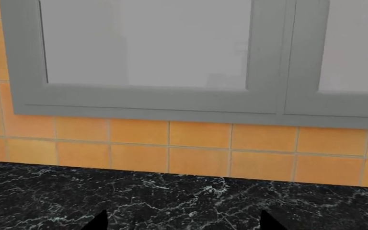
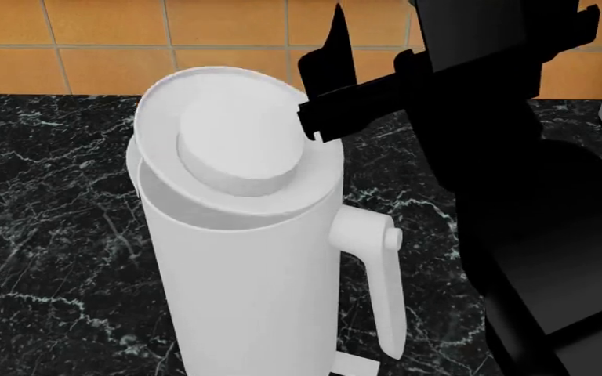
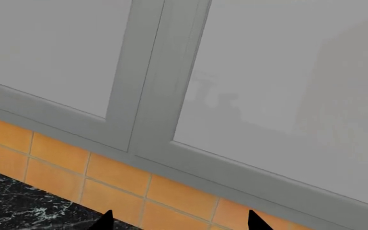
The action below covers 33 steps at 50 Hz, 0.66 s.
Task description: Close the lid of the electric kettle.
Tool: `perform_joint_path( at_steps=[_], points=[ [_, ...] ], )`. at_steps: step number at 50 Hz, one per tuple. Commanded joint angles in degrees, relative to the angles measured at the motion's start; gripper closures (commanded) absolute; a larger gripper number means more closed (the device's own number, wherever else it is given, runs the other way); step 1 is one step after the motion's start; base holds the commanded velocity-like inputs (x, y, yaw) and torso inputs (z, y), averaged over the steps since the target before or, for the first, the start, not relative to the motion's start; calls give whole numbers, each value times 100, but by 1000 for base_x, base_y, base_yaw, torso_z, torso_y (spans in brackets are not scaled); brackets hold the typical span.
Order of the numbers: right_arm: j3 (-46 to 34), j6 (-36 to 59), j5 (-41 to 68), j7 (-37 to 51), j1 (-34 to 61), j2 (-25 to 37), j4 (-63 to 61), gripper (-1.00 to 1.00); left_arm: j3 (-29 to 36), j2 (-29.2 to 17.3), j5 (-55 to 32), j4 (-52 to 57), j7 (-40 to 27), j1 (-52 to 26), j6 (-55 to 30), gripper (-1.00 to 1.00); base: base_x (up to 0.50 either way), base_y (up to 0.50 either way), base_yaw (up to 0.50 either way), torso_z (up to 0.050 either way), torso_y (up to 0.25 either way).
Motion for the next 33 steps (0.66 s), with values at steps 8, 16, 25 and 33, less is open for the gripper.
perform_joint_path(
  at_steps=[8,16,25,33],
  points=[
    [277,35,60,73,441,49,12,-100,-122,6,-180,182,-196,55,-153,-100,0,0,0,0,0],
    [609,297,124,278,697,185,-314,-100,-81,-59,-211,117,-178,-60,-178,-100,0,0,0,0,0],
    [835,503,226,425,560,262,-604,-100,9,-147,-215,-43,-92,-255,-161,-100,0,0,0,0,0],
    [936,543,275,573,153,231,-832,-100,122,-256,-169,-241,30,-461,-104,-100,0,0,0,0,0]
  ],
)
